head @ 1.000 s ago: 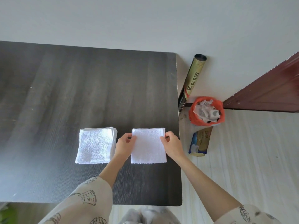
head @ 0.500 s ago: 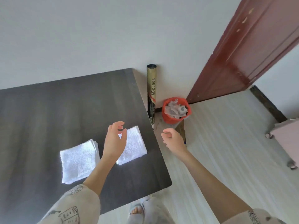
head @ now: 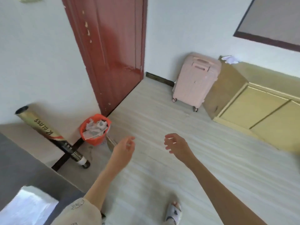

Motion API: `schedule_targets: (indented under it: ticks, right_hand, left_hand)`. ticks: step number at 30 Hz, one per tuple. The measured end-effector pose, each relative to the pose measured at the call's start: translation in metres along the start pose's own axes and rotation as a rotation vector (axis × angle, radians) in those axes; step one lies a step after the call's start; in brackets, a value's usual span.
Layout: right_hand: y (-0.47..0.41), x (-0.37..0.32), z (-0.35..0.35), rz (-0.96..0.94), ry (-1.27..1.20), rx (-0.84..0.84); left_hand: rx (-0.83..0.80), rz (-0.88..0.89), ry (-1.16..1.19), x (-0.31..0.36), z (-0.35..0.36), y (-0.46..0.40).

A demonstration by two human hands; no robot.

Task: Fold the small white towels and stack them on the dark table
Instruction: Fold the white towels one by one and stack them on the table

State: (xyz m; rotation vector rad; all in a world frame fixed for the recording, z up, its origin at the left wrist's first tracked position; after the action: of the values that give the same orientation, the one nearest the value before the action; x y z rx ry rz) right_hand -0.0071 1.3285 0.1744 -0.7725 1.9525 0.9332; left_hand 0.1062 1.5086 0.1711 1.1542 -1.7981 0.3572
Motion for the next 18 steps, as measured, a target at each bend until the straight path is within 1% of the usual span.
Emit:
schedule_targets:
  ticks: [3, 6, 9, 11, 15, 18]
  right_hand:
    - [-0.015, 0.027, -0.078, 0.046, -0.051, 0.104]
    - [-0.038, 0.047, -0.157, 0.063, -0.079, 0.167]
    - [-0.057, 0.066, -0.232, 0.083, -0.080, 0.215]
    - [-0.070, 0.078, -0.280, 0.102, -0.084, 0.243]
    - [-0.097, 0.097, -0.363, 0.150, -0.114, 0.311]
    - [-0.131, 0.109, -0.413, 0.162, -0.141, 0.347]
  left_hand:
    - [-0.072, 0.065, 0.010, 0.051, 0.067, -0.036]
    - [-0.174, 0.123, -0.013, 0.106, 0.137, -0.072]
    - [-0.210, 0.147, 0.031, 0.160, 0.201, -0.102]
    - [-0.266, 0.142, 0.056, 0.192, 0.243, -0.120]
    - [-0.410, 0.171, 0.019, 0.248, 0.316, -0.157]
    - [-0.439, 0.188, 0.003, 0.285, 0.356, -0.200]
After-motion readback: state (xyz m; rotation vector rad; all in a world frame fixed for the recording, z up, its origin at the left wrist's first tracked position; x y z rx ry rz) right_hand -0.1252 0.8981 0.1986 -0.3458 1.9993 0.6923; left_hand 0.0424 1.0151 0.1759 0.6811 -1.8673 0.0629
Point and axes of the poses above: each hand's wrist, its own y-axis away from the middle knuckle, its own z-axis out of the palm, x = y × z, the point moved 6 cm from there along -y, towards the middle knuckle, and after that the axes turned 2 degrees about -z, right-handed, at the moved point
